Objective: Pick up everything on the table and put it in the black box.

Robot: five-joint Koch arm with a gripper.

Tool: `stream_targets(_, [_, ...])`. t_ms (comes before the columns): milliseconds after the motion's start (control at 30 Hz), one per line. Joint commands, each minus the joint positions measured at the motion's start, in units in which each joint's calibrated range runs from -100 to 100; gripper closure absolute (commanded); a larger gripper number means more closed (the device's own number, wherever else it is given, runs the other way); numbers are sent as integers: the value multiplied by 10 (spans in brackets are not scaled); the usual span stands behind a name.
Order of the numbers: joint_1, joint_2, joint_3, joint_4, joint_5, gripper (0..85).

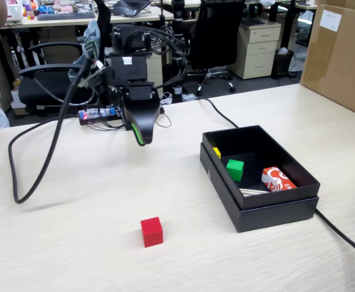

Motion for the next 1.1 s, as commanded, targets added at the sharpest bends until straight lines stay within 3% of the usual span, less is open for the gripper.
stream_targets(0, [0, 66, 95, 5, -2, 383])
stream_targets(400, [-3, 323, 246, 19, -9, 382])
stream_targets(600, [-10, 379, 242, 74, -14, 383])
stream_targets(1067, [-6, 430, 246, 82, -17, 387])
